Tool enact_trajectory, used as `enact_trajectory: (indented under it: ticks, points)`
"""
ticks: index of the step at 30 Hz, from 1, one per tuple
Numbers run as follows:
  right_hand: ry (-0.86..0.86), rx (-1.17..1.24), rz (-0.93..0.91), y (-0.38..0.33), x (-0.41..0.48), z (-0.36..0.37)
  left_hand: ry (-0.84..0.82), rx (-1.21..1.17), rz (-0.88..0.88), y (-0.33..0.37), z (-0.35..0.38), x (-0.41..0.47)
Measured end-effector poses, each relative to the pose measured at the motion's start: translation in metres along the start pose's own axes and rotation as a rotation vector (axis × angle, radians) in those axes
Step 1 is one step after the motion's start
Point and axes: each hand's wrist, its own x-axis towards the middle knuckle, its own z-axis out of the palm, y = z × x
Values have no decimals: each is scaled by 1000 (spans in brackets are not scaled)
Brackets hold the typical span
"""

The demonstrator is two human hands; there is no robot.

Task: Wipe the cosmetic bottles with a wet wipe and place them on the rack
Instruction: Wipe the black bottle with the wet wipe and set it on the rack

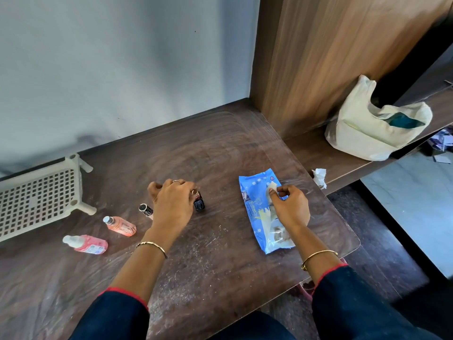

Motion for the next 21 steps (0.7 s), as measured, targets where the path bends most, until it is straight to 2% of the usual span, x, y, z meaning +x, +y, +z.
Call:
enact_trajectory:
  ticks: [13, 21]
  points:
    - [152, 245, 31, -13, -3, -10, 9, -73, -20, -2, -7, 1]
    - [79, 312, 49, -10, 0, -11, -1, -71, -17, -7, -6, 1]
